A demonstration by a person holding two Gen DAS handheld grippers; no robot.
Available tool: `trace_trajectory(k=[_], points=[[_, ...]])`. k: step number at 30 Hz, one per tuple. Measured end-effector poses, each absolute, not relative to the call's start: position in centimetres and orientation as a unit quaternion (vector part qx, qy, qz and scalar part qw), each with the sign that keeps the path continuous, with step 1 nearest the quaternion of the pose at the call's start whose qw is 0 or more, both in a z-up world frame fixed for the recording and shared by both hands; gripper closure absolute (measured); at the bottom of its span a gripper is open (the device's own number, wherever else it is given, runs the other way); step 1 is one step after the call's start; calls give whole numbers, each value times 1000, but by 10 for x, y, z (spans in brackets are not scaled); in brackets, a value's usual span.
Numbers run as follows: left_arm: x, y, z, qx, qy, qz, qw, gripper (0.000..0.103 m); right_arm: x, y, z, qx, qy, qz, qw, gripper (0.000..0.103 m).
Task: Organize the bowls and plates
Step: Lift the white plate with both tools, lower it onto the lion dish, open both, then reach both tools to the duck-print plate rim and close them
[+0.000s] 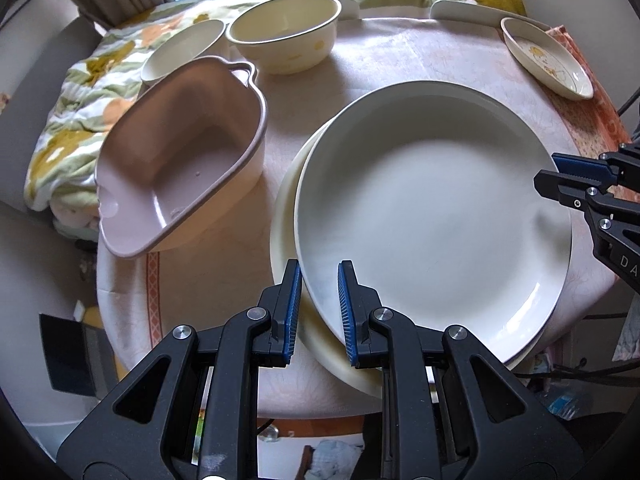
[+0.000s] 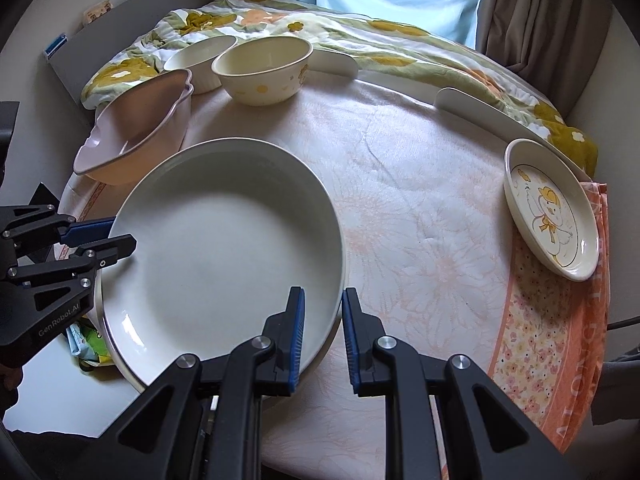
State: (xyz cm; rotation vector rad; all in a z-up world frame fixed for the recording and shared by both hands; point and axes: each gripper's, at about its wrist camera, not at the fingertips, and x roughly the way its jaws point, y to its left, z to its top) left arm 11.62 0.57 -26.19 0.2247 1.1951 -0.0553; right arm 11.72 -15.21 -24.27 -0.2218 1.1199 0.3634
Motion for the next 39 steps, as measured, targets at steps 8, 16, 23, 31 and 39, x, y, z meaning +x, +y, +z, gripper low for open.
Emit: trace_trajectory(k=[8, 16, 23, 31, 39], points=[[111, -5, -264, 164, 548, -8, 820, 87, 117, -149, -244, -111, 527, 170, 825, 86], [111, -5, -265, 176, 542, -2, 822, 87, 116, -144, -247, -113, 529, 177, 822, 86], [114, 3, -245, 136, 536, -7, 833, 87, 116, -153, -237, -79, 521, 178, 831, 86], [126, -1, -152, 84, 414, -50, 905, 0, 119, -195, -188, 18, 492, 158, 856, 61], [190, -46, -106, 31, 392, -208, 895, 0, 97, -272, -145, 93, 448, 66, 887, 0]])
